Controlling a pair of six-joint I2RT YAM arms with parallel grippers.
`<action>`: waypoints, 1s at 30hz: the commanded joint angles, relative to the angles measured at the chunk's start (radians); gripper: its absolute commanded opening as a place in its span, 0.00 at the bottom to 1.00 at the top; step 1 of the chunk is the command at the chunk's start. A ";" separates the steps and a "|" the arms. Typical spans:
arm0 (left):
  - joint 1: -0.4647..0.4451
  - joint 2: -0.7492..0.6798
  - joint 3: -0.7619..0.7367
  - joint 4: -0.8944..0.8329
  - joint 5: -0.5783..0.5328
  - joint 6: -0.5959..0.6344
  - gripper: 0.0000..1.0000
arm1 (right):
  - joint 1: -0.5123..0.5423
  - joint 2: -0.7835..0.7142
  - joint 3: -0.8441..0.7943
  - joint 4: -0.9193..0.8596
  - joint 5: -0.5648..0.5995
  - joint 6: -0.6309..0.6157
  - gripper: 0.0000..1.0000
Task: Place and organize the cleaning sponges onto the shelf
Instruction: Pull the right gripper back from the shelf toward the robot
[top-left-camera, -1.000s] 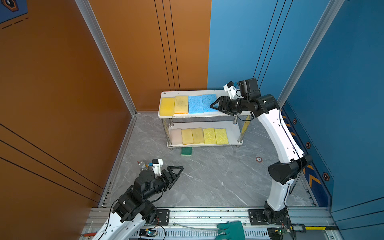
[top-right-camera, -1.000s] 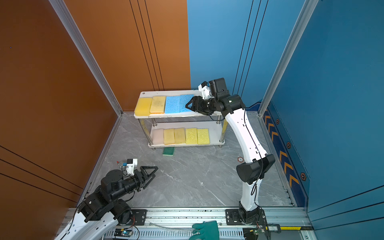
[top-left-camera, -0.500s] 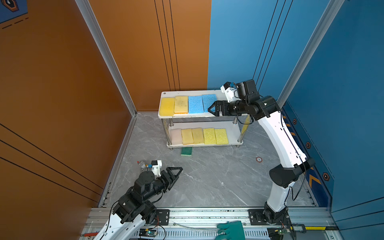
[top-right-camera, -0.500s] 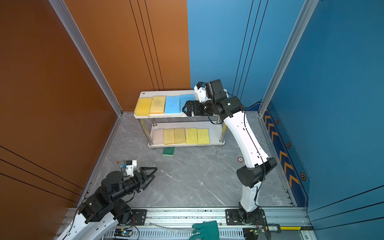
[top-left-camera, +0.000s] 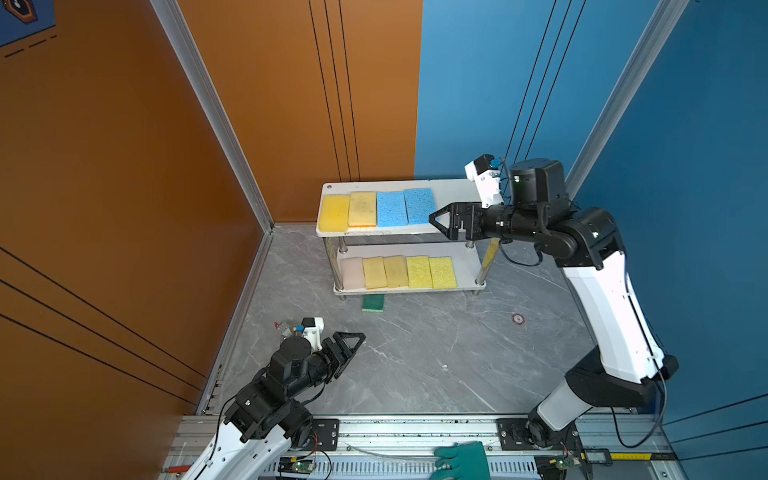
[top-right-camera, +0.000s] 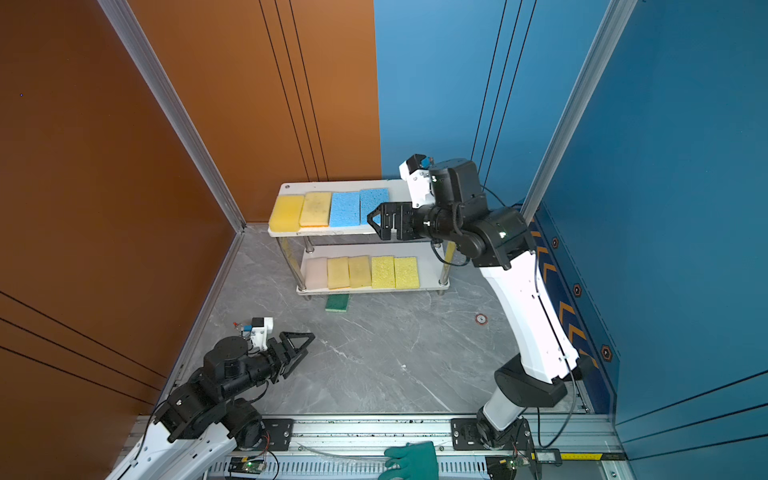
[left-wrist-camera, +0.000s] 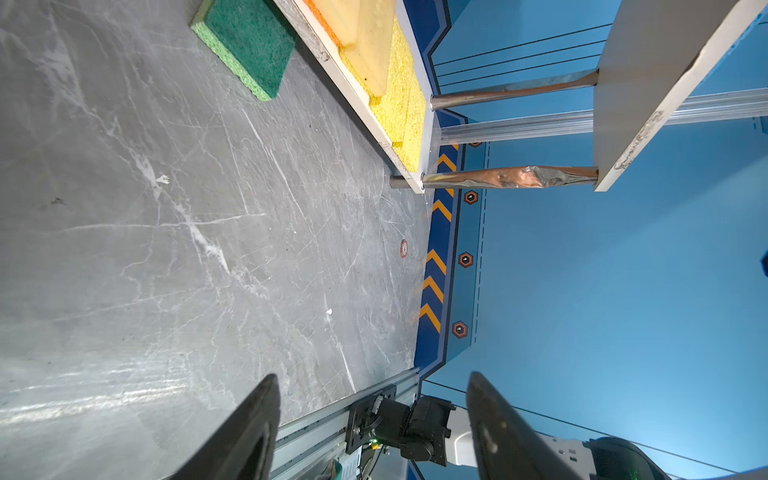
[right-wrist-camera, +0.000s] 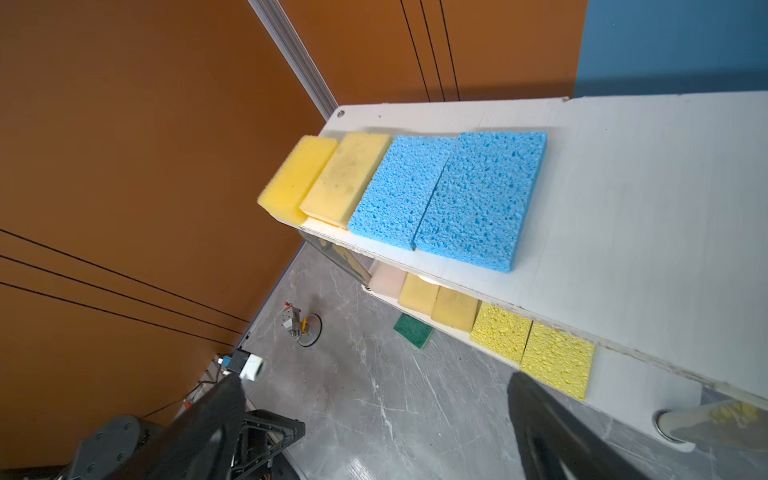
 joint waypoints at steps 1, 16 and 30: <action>0.008 0.021 0.042 -0.024 -0.005 0.052 0.72 | 0.006 -0.101 -0.068 0.008 0.019 0.083 1.00; 0.008 0.028 0.100 -0.094 0.019 0.109 0.78 | 0.007 -0.573 -0.699 0.206 0.058 0.357 1.00; 0.005 -0.122 0.054 -0.191 0.014 0.070 0.85 | 0.056 -0.877 -1.327 0.446 0.113 0.657 1.00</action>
